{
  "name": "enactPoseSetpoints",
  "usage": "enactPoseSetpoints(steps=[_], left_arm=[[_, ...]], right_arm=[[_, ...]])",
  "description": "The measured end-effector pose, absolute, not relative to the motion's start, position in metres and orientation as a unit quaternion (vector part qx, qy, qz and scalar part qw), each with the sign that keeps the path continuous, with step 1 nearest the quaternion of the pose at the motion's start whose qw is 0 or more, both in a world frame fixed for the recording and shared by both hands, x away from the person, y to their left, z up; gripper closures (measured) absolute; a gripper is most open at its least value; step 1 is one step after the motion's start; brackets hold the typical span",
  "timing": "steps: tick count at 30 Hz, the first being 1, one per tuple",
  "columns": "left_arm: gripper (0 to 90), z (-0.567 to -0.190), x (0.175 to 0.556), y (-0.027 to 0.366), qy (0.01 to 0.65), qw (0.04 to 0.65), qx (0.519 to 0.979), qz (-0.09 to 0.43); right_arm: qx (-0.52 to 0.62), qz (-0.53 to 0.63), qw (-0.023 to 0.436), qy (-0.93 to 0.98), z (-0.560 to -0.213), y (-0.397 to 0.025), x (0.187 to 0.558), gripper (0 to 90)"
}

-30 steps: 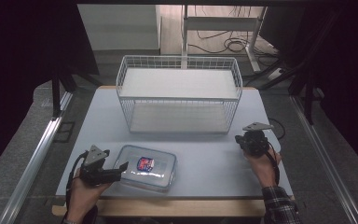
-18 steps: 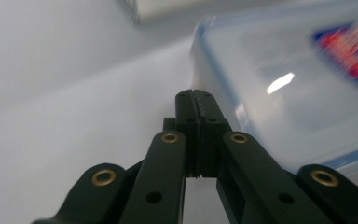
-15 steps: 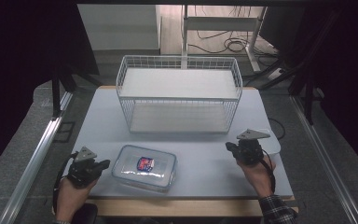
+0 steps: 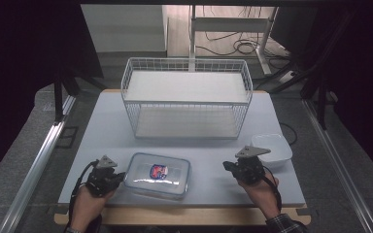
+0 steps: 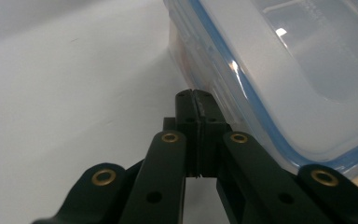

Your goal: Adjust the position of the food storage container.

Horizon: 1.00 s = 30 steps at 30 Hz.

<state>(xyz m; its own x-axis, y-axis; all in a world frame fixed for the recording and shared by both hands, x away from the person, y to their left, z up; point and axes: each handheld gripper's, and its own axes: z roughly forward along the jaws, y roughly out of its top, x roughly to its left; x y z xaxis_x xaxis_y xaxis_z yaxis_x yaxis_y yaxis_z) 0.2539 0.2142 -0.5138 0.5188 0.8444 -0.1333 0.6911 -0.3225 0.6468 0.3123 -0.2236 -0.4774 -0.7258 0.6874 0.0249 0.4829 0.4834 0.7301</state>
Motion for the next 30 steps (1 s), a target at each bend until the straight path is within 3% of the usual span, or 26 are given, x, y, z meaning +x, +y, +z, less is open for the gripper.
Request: enactPoseSetpoints(steps=[15, 26, 30], left_arm=[[90.0, -0.512, 0.259, 0.165, 0.430, 0.353, 0.827, 0.086], [90.0, -0.513, 0.240, 0.165, 0.404, 0.357, 0.841, 0.052], [90.0, -0.511, 0.234, 0.159, 0.401, 0.347, 0.845, 0.071]], right_arm=[[0.318, 0.367, 0.086, 0.870, -0.489, -0.208, 0.285, 88.7], [0.307, 0.348, 0.066, 0.883, -0.497, -0.207, 0.265, 88.7], [0.298, 0.349, 0.056, 0.887, -0.498, -0.204, 0.257, 88.6]])
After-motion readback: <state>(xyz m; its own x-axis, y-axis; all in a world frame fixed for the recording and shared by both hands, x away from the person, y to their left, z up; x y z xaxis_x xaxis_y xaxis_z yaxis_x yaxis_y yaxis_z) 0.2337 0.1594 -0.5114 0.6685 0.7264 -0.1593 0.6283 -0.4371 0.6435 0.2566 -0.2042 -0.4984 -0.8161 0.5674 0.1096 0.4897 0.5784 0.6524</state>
